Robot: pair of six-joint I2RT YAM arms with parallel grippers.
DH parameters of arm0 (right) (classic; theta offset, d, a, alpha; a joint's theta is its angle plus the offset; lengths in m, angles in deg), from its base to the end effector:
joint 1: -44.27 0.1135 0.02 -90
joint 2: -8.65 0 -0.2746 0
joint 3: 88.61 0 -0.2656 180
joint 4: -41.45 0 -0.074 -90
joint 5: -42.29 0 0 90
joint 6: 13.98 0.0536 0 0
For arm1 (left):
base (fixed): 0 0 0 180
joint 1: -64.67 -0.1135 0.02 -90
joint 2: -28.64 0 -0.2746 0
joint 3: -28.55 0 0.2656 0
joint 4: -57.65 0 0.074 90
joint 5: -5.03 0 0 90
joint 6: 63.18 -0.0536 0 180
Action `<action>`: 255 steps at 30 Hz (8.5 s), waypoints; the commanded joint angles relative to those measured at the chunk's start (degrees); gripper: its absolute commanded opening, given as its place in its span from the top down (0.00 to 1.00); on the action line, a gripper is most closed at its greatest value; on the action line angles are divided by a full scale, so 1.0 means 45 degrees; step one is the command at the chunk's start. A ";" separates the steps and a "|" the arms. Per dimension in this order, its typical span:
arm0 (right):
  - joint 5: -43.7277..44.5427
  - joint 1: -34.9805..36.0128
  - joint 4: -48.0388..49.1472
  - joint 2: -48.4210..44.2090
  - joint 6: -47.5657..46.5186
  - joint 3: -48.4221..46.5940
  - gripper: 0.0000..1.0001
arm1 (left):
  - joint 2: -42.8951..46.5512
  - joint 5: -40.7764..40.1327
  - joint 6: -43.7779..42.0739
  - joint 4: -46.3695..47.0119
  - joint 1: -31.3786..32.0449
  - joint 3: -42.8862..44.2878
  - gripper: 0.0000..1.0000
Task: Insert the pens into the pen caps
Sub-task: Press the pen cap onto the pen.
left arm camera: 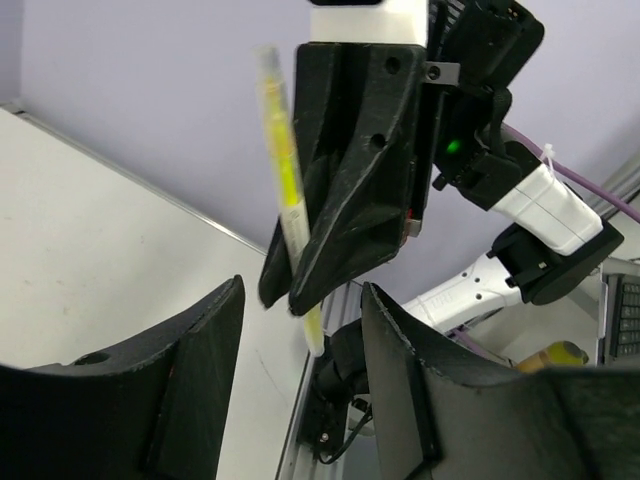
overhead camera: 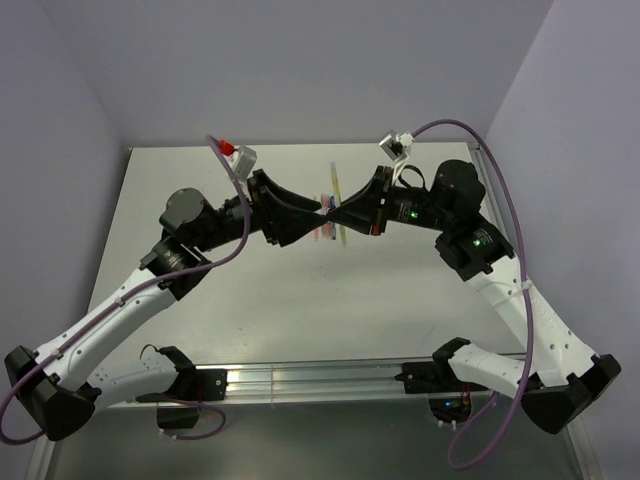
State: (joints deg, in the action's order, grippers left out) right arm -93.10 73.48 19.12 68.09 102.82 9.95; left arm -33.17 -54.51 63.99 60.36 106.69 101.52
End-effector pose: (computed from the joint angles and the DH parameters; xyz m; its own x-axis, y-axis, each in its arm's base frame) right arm 0.1894 0.1496 0.4488 -0.4392 0.1172 -0.8907 -0.8583 0.2383 0.4545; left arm 0.1806 -0.1993 0.4358 -0.4276 -0.3157 -0.8470 0.8587 0.1508 -0.4897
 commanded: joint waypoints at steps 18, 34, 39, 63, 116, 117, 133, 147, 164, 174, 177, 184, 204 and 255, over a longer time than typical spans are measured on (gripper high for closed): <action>-0.0012 0.2453 0.0246 -0.0494 -0.2773 -0.0430 1.00 | 0.0395 0.1668 0.0236 0.0929 -0.1369 0.2074 0.41; 0.0359 0.2708 0.0069 -0.0240 -0.2910 -0.0625 1.00 | -0.0290 0.3407 0.1213 0.2218 -0.1350 0.1860 0.42; 0.0340 0.2727 0.0050 -0.0142 -0.2871 -0.0683 1.00 | -0.0407 0.3427 0.1369 0.2452 -0.1350 0.1743 0.44; 0.0809 0.2727 0.0011 0.0131 -0.2598 -0.0918 1.00 | -0.0739 0.3583 0.1291 0.2218 -0.1330 0.1626 0.69; 0.1511 0.2727 0.0129 0.0288 -0.2637 -0.0820 0.63 | -0.1384 0.3193 0.0803 0.2043 -0.1330 0.1235 1.00; 0.1589 0.2727 0.0109 0.0268 -0.2618 -0.0801 0.63 | -0.1403 0.3193 0.0803 0.2081 -0.1311 0.1216 1.00; 0.2741 0.2688 0.0050 0.0229 -0.2111 -0.0976 1.00 | -0.1364 0.3642 0.0744 0.2432 -0.1311 0.0904 1.00; 0.1395 0.2083 0.2371 0.0482 -0.0235 -0.0839 1.00 | -0.0856 0.4480 0.0940 0.4757 -0.1077 -0.0660 1.00; -0.0206 0.1302 0.4326 0.0834 0.0702 -0.0937 1.00 | -0.0856 0.6493 0.1233 0.5793 -0.0061 -0.0952 1.00; -0.0715 0.1009 0.5050 0.1302 0.1035 -0.1308 1.00 | -0.1032 0.7293 0.0824 0.5422 0.0544 -0.0894 1.00; -0.0754 0.0950 0.5167 0.1380 0.1035 -0.1425 1.00 | -0.1129 0.7566 0.0803 0.5343 0.0701 -0.0913 1.00; 0.0433 0.0813 0.3707 0.1693 0.0120 -0.2458 1.00 | -0.0877 0.6867 -0.0268 0.3336 0.0760 -0.0894 1.00; 0.4400 0.0911 0.1457 0.1323 -0.1054 -0.3378 1.00 | -0.1227 0.2471 -0.1287 -0.0124 0.1599 -0.1070 1.00; 0.8133 0.1126 -0.0087 0.1107 -0.2617 -0.4082 1.00 | -0.0427 -0.0948 -0.1073 -0.2568 0.2205 -0.3373 1.00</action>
State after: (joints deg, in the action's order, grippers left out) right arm -73.91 83.41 -5.25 75.39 88.68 1.49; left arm -35.04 -73.31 60.21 69.67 113.13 92.87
